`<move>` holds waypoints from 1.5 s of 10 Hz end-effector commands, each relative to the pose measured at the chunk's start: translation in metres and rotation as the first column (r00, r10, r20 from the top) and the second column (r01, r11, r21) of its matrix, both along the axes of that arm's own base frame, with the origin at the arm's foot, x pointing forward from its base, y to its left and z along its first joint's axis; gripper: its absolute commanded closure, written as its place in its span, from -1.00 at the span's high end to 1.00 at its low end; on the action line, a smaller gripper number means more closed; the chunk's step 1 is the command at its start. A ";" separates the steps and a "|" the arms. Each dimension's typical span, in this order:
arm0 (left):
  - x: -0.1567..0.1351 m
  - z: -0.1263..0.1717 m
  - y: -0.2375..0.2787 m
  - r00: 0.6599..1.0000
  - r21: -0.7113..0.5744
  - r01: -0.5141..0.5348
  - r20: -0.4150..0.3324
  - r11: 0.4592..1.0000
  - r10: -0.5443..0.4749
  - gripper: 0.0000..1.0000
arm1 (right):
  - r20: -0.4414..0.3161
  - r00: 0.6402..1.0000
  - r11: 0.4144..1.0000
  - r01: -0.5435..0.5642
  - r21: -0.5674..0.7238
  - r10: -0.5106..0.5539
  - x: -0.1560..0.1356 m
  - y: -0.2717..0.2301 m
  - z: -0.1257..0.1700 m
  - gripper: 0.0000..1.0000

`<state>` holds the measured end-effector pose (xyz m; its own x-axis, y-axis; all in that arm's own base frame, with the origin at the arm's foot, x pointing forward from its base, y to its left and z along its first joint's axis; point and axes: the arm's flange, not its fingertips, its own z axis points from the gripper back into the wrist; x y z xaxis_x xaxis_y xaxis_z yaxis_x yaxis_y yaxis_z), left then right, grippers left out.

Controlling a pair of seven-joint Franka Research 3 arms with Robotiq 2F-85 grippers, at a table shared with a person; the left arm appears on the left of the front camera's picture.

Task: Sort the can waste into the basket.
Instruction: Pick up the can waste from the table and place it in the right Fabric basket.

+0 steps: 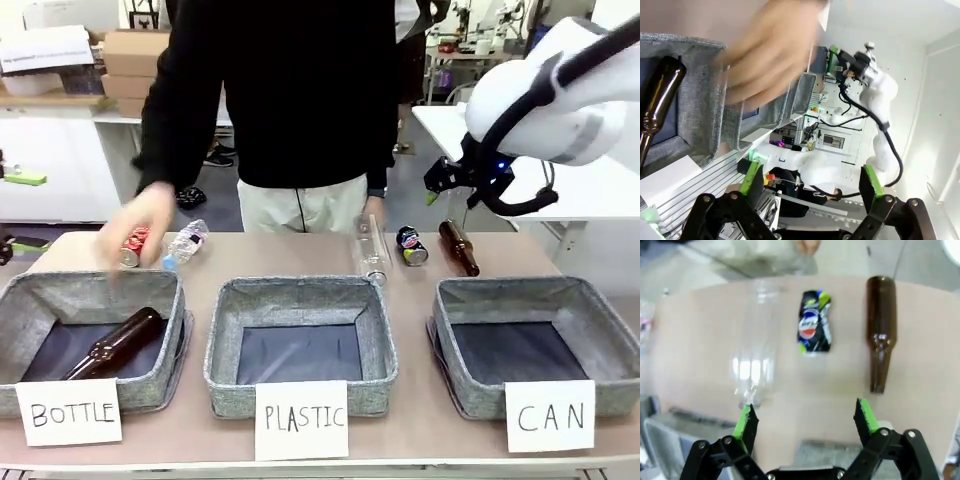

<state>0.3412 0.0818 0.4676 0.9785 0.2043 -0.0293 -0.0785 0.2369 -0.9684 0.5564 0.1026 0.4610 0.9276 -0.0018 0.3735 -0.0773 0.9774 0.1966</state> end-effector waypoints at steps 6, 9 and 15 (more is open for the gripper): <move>-0.001 0.002 0.000 1.000 -0.005 0.010 0.018 1.000 -0.010 1.00 | -0.268 0.963 0.995 -0.002 -0.101 -0.026 0.121 0.020 -0.086 1.00; -0.001 0.002 0.000 1.000 -0.005 0.010 0.018 1.000 -0.010 1.00 | -0.301 0.952 0.992 -0.086 -0.088 0.056 0.127 0.030 -0.123 1.00; -0.001 0.002 0.000 1.000 -0.005 0.010 0.018 1.000 -0.010 1.00 | -0.344 0.937 0.988 -0.103 -0.115 0.057 0.135 0.035 -0.145 1.00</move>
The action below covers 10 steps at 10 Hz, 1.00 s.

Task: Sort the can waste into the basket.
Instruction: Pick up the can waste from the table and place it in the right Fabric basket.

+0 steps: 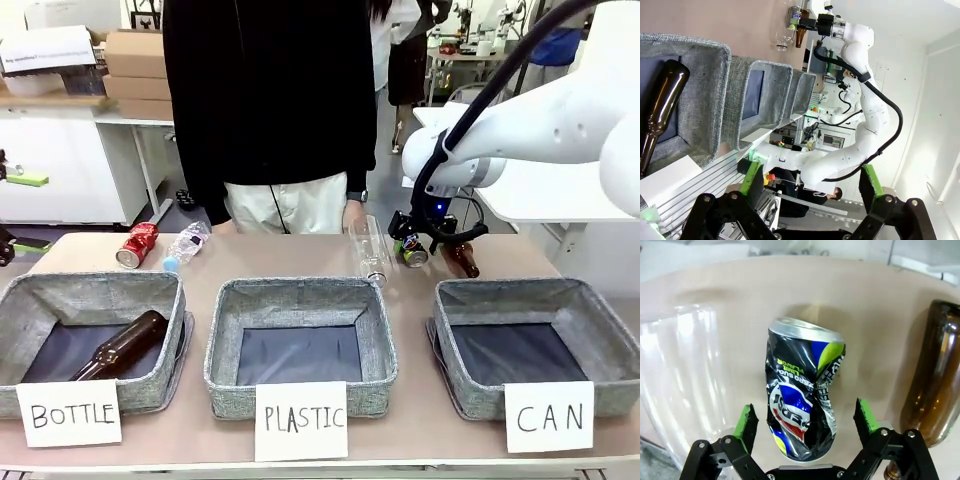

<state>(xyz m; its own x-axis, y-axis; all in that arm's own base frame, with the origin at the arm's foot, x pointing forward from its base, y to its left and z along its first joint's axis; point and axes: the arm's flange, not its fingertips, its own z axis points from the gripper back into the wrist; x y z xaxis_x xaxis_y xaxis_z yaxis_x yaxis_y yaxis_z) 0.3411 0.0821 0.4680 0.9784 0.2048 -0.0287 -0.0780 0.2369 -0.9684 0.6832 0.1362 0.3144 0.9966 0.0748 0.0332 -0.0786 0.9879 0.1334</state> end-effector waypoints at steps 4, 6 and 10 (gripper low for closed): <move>-0.001 0.001 0.000 1.000 -0.005 0.011 0.018 1.000 -0.011 1.00 | -0.015 0.999 0.997 -0.051 -0.059 0.050 0.008 0.006 -0.007 -0.62; -0.001 0.001 0.000 1.000 -0.005 0.011 0.018 1.000 -0.011 1.00 | -0.023 0.998 0.996 -0.057 -0.061 0.056 0.008 0.007 -0.008 -1.00; -0.001 0.001 0.000 1.000 -0.005 0.011 0.018 1.000 -0.011 1.00 | -0.012 0.999 0.998 -0.040 -0.057 0.040 0.007 0.004 -0.005 -1.00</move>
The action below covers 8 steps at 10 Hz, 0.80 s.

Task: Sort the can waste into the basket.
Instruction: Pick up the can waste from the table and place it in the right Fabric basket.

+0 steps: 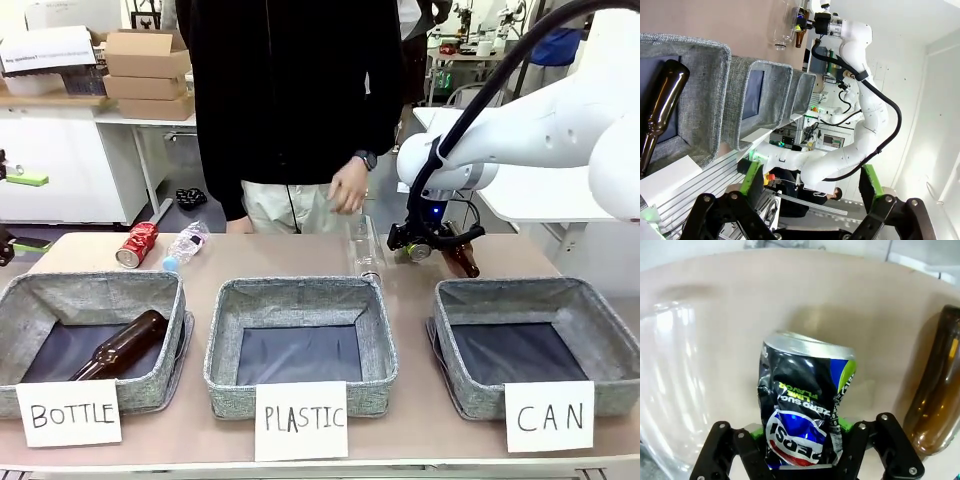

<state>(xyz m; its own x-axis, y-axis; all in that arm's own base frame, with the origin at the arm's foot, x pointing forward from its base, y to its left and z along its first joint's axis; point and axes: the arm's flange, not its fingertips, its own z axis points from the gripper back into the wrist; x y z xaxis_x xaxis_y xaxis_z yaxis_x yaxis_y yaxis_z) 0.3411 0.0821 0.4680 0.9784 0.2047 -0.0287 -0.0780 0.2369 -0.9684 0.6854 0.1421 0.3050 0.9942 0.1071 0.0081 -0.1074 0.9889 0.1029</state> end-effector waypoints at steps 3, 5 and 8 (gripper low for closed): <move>-0.001 0.001 0.000 1.000 -0.005 0.011 0.018 1.000 -0.011 1.00 | 0.040 0.999 1.000 -0.010 -0.014 0.011 -0.004 -0.008 0.026 -1.00; -0.001 0.001 0.000 1.000 -0.005 0.011 0.018 1.000 -0.011 1.00 | 0.049 0.997 0.997 -0.056 0.045 0.054 -0.049 -0.015 0.100 -1.00; -0.001 0.001 0.000 1.000 -0.005 0.011 0.018 1.000 -0.011 1.00 | -0.054 0.964 0.950 -0.246 0.190 0.260 -0.188 -0.039 0.207 -1.00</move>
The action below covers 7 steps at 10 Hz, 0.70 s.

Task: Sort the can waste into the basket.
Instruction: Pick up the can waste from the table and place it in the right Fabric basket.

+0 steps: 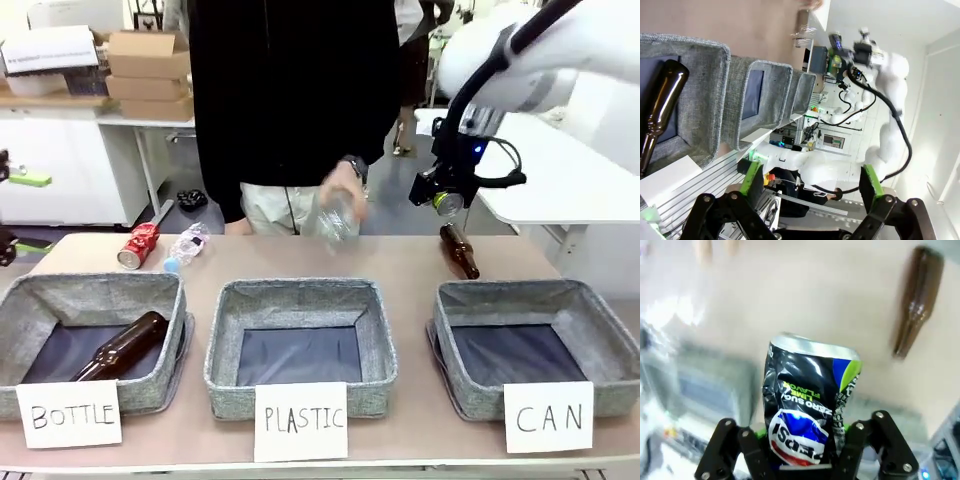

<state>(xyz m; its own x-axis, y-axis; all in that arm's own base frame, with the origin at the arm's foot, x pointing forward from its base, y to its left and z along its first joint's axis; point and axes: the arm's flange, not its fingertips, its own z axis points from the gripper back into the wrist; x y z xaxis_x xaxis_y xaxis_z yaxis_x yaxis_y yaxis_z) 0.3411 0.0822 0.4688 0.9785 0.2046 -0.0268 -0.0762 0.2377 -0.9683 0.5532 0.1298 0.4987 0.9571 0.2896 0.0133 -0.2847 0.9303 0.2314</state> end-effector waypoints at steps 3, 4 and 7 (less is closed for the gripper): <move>-0.001 0.000 0.000 1.000 -0.006 0.010 0.016 1.000 -0.010 1.00 | -0.010 0.987 0.975 -0.160 0.157 0.163 -0.184 -0.055 0.032 -1.00; -0.001 0.000 0.000 1.000 -0.006 0.010 0.016 1.000 -0.010 1.00 | 0.012 0.988 0.971 -0.155 0.182 0.155 -0.220 -0.065 0.026 -1.00; -0.001 0.000 0.000 1.000 -0.006 0.010 0.016 1.000 -0.010 1.00 | 0.021 1.000 0.979 -0.008 0.202 0.004 -0.251 -0.088 -0.005 -1.00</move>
<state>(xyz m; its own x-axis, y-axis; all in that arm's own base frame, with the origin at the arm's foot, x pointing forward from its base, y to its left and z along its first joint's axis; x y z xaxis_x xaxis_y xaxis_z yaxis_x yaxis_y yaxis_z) 0.3414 0.0824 0.4693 0.9786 0.2041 -0.0263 -0.0757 0.2383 -0.9682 0.2964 0.0434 0.5064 0.9323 0.3531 0.0785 -0.3539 0.8455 0.3999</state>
